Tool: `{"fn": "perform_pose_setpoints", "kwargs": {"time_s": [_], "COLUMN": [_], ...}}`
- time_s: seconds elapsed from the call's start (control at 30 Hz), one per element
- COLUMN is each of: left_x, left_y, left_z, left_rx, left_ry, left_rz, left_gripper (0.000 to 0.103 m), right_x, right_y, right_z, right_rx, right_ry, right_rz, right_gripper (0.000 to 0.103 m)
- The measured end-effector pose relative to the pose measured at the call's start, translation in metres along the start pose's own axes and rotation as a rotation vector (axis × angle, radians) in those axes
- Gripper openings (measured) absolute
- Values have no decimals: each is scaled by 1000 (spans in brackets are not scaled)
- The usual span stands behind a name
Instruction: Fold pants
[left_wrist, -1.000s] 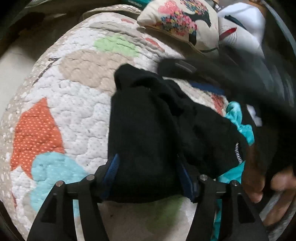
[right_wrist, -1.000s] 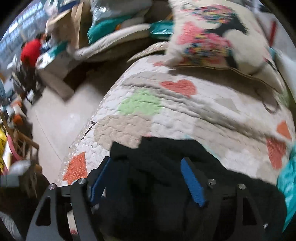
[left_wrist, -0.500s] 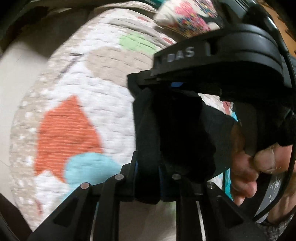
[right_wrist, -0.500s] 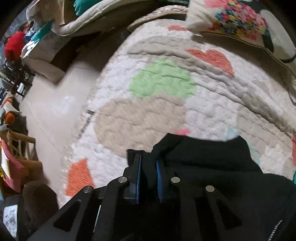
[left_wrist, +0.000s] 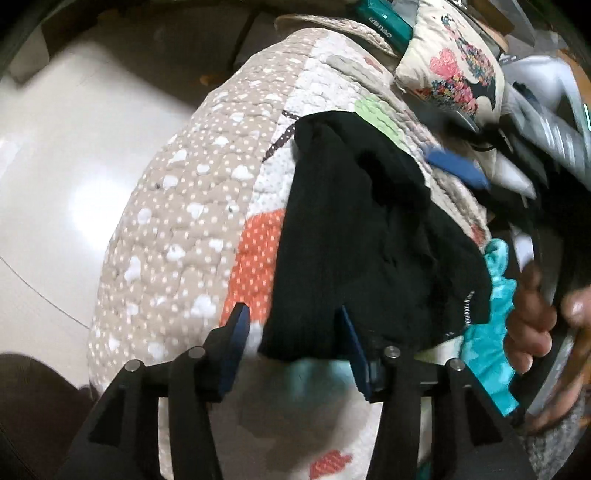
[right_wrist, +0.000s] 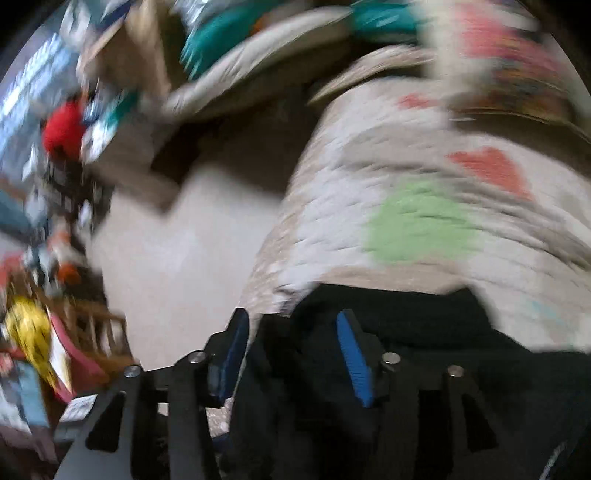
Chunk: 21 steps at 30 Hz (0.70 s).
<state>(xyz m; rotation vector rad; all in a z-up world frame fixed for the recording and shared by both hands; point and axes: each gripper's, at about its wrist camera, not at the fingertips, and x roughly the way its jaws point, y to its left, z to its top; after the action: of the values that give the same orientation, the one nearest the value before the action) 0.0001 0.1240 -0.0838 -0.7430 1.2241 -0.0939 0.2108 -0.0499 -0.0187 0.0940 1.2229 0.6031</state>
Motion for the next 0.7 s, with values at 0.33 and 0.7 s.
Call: {"fn": "perform_pose_setpoints", "kwargs": {"time_s": [0.33, 0.7], "left_x": [-24, -30], "left_y": [-20, -23], "left_z": [-1, -13], "left_rx": [6, -18], "left_ry": [-154, -184], "left_rz": [72, 96], "left_gripper": [51, 51], "right_x": [-43, -7], "right_y": [-78, -25], "right_z": [-86, -85], "right_rx": [100, 66], "right_ry": [-11, -73], "right_rz": [-52, -51], "right_gripper": [56, 14]}}
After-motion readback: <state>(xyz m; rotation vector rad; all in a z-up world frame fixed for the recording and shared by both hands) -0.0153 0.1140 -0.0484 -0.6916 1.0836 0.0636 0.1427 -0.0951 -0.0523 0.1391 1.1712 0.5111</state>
